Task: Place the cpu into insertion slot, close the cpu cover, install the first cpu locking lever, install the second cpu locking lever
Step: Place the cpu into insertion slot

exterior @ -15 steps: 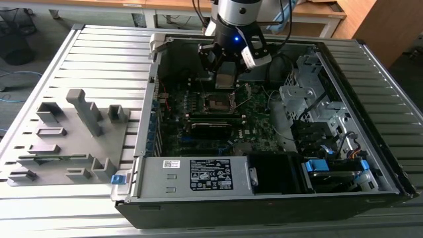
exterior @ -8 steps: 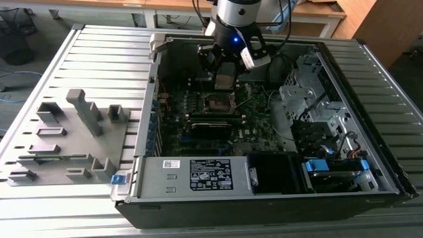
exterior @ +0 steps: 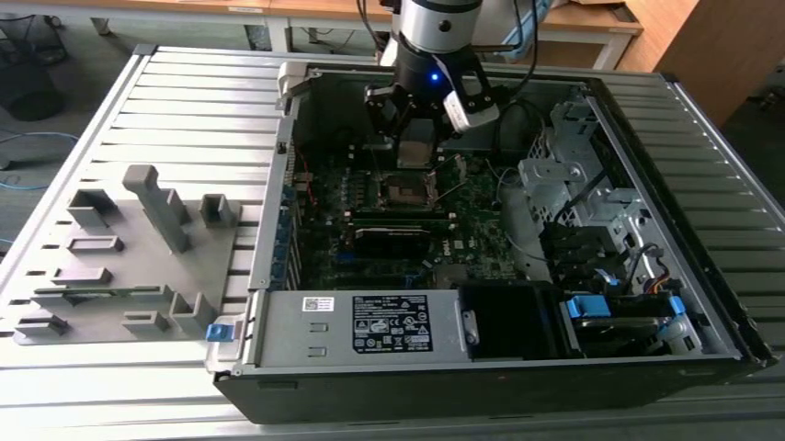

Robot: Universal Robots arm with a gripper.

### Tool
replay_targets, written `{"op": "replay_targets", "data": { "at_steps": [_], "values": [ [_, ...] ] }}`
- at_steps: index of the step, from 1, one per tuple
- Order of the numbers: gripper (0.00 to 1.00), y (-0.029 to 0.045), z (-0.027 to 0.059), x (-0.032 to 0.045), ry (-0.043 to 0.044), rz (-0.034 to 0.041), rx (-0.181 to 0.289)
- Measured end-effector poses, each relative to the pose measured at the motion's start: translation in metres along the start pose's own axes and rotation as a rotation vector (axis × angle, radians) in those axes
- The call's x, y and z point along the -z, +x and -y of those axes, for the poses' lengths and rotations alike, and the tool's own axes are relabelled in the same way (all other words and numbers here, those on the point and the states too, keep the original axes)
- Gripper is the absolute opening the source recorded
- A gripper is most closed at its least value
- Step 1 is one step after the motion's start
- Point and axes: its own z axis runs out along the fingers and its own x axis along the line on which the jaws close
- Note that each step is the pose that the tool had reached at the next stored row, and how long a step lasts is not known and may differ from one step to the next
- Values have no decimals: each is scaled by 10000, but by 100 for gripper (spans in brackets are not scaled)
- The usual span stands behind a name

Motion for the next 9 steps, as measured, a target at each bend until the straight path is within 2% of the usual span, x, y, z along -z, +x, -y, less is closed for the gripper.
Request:
{"op": "replay_targets", "data": {
  "at_steps": [6, 9],
  "values": [
    [54, 3, 1, -7, 9, 6, 1],
    [54, 7, 3, -36, 11, 15, 1]
  ]
}}
